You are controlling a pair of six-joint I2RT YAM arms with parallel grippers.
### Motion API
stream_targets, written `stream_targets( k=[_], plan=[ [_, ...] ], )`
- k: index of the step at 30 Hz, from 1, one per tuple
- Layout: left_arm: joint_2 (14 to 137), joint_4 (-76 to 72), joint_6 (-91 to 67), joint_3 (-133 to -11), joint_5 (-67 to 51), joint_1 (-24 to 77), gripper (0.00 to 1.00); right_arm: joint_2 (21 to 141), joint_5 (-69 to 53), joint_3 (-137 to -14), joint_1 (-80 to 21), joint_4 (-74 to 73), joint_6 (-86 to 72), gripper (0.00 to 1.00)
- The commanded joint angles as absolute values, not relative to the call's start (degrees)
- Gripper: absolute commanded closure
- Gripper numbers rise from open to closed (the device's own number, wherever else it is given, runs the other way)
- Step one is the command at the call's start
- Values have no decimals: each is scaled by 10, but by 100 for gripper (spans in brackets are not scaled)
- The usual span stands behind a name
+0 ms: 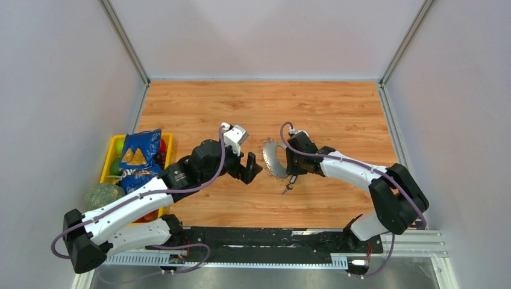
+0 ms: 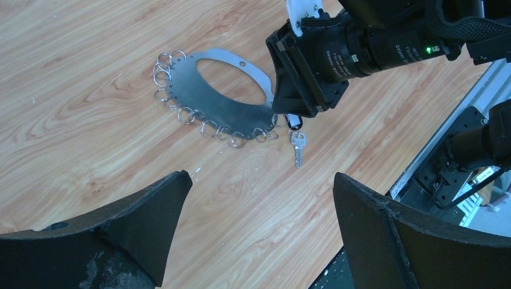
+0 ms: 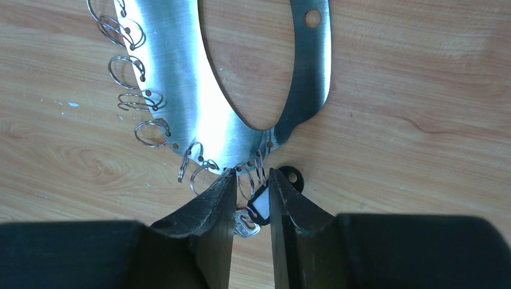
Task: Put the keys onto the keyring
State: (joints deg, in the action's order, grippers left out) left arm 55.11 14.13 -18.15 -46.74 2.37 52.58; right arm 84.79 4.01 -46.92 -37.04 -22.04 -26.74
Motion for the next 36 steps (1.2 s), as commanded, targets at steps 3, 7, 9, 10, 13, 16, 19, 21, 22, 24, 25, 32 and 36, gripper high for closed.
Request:
stream_targets(
  k=[3,7,9,10,13,16,19,21,22,24,25,32,36],
  plan=[
    [552,128,-183,-474,17,526,0,864,53,-479,-369,-197,-270,72],
    [550,130,-183,-475,20,527,0,865,59,-481,-369,-194,-272,76],
    [549,131,-183,-474,21,526,0,865,59,-481,-369,-193,-272,79],
    [549,131,-183,-474,21,527,0,865,60,-480,-369,-194,-272,80],
    [549,132,-183,-473,23,526,0,866,63,-479,-369,-192,-273,85],
    [549,133,-183,-473,23,527,0,867,63,-479,-369,-192,-273,87],
    [549,133,-184,-472,24,527,0,871,62,-479,-368,-192,-274,88],
    [549,133,-184,-472,23,527,0,874,62,-479,-368,-191,-275,88],
    [549,133,-184,-472,24,526,0,875,63,-479,-368,-191,-275,90],
    [548,134,-185,-473,24,527,0,877,62,-479,-368,-190,-275,97],
    [549,134,-185,-472,24,527,0,877,62,-481,-368,-190,-276,100],
    [544,138,-186,-475,22,527,0,843,46,-485,-368,-190,-299,100],
    [536,141,-183,-483,8,527,0,791,26,-497,-368,-193,-327,100]
  ],
)
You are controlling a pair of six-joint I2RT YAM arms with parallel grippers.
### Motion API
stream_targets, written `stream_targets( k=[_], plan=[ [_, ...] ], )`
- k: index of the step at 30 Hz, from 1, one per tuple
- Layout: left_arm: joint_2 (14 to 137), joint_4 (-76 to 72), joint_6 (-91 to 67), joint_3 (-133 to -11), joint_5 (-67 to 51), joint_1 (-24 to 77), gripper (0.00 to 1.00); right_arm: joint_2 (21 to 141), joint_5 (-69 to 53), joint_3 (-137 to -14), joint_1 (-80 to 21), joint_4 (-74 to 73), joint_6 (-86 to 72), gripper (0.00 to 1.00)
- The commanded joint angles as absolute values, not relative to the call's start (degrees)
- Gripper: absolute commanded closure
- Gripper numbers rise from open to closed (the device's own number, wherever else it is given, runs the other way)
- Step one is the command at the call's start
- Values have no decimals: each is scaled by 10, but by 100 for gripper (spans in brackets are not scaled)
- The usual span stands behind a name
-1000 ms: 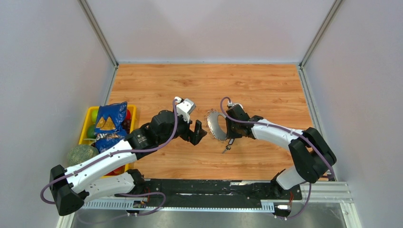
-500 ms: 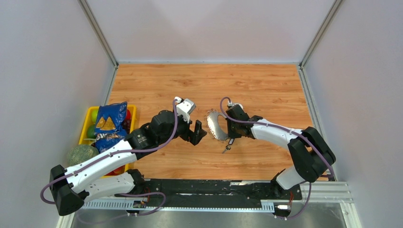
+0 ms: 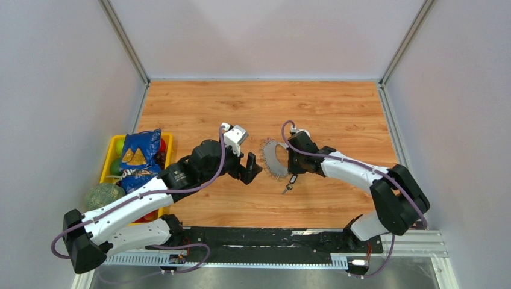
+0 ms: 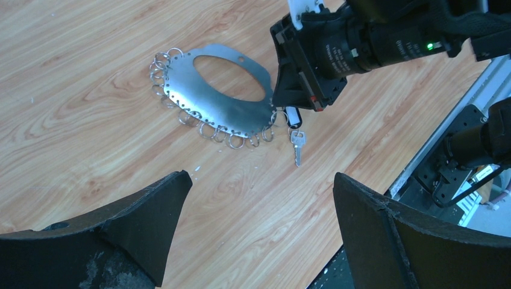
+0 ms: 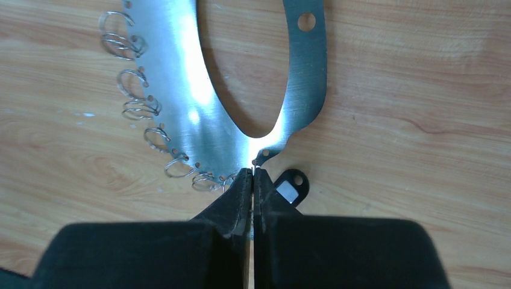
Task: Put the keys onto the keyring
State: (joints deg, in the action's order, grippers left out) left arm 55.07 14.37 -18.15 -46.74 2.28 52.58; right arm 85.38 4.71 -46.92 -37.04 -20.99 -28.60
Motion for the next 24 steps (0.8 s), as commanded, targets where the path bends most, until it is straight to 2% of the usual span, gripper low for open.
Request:
stream_targets(
  k=[1,10,24],
  plan=[
    [533,141,-181,-488,5,527,0,779,23,-503,-369,-197,-336,100],
    [512,160,-158,-536,-16,527,0,729,25,-583,-369,-276,-390,100],
    [521,126,-152,-562,-54,526,0,746,54,-702,-395,-333,-414,100]
  ],
)
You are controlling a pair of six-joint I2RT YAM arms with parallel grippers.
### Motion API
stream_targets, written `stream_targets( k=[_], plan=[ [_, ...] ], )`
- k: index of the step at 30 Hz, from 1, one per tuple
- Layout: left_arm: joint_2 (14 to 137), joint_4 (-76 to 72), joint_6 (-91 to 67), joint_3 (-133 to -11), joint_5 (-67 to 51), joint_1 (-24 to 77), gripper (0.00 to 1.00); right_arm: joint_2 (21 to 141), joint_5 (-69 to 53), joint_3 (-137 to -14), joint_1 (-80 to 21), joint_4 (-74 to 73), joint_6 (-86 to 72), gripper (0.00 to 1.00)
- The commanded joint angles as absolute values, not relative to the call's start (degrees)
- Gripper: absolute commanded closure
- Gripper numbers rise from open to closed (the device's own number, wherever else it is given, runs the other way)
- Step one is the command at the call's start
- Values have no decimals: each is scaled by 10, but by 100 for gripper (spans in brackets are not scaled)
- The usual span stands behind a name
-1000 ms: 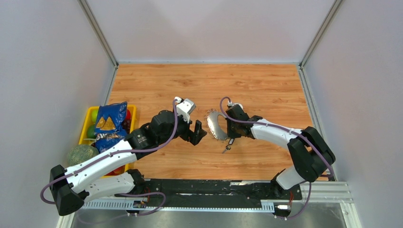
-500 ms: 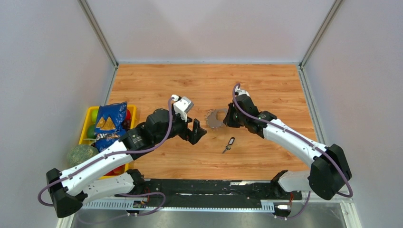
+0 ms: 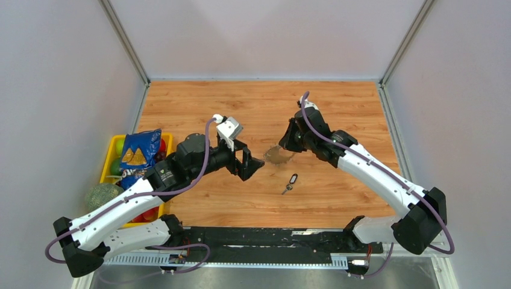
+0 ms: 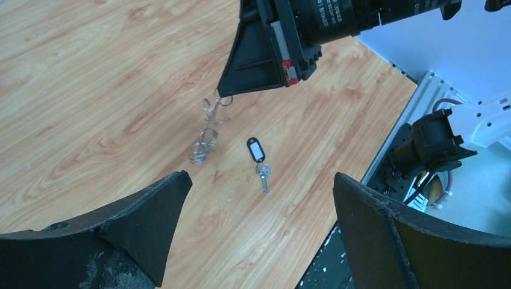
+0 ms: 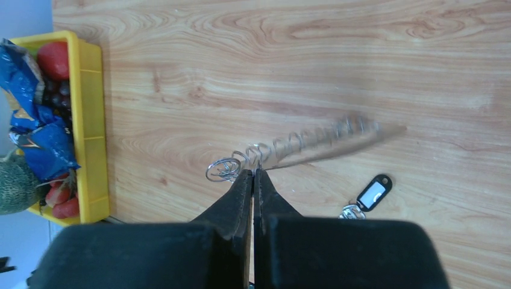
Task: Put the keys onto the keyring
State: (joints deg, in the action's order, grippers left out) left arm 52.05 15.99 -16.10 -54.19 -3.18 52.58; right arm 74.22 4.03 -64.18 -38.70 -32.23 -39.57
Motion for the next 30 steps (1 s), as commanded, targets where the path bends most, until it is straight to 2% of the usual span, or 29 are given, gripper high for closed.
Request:
stream_targets(
  k=[1,9,16,18,21,30],
  plan=[
    [523,116,-151,-562,-56,527,0,751,59,-716,-396,-342,-414,100],
    [541,55,-137,-553,-46,527,1,775,73,-788,-396,-398,-452,100],
    [554,-12,-99,-532,-10,527,8,809,68,-852,-403,-463,-505,100],
    [556,-42,-85,-519,-4,527,12,813,67,-862,-408,-471,-516,100],
    [558,-94,-63,-486,-26,527,23,818,63,-878,-411,-479,-530,100],
    [546,-192,-55,-421,-89,527,38,825,77,-914,-412,-498,-538,100]
  ],
)
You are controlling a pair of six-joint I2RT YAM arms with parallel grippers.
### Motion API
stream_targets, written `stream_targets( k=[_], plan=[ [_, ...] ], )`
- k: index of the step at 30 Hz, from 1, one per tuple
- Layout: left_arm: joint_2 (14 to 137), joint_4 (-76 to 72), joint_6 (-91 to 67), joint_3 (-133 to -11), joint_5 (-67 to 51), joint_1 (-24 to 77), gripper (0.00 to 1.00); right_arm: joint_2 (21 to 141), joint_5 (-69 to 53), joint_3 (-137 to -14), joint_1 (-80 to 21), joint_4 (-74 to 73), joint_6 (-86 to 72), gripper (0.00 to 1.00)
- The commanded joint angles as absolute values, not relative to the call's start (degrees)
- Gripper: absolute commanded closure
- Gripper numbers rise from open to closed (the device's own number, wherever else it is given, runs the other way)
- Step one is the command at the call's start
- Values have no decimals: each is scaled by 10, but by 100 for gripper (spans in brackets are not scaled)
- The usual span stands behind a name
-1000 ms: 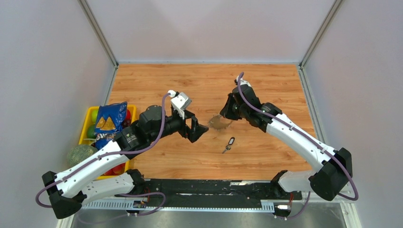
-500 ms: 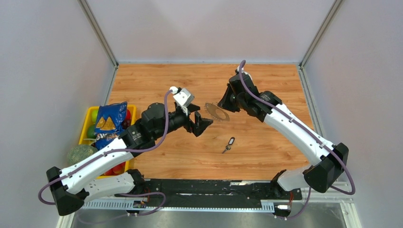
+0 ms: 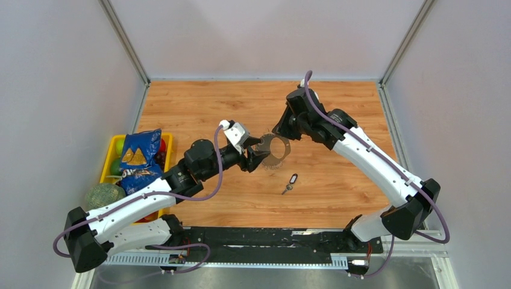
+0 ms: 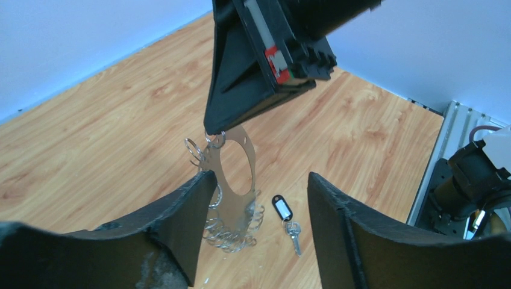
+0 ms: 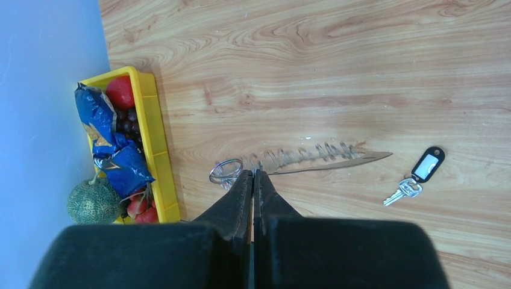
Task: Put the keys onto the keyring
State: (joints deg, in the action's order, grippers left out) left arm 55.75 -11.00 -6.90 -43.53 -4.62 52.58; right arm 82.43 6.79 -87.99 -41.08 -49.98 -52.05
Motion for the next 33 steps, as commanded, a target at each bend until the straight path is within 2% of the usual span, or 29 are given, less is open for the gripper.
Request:
stream_targets(
  k=[1,7,10,14,21,25,33],
  plan=[
    [545,-196,-58,-419,-92,527,40,826,76,-915,-412,-498,-539,100],
    [562,-216,-42,-417,-88,528,47,831,69,-918,-413,-497,-549,100],
    [578,-241,-23,-409,-89,529,56,831,65,-922,-415,-496,-553,100],
    [600,-276,14,-394,-87,534,62,834,64,-933,-418,-496,-557,100],
    [614,-340,72,-355,-53,546,63,835,59,-944,-420,-495,-557,100],
    [618,-365,91,-342,-23,550,58,835,54,-947,-421,-495,-554,100],
    [627,-423,118,-322,23,558,54,832,48,-945,-424,-488,-552,100]
  ],
)
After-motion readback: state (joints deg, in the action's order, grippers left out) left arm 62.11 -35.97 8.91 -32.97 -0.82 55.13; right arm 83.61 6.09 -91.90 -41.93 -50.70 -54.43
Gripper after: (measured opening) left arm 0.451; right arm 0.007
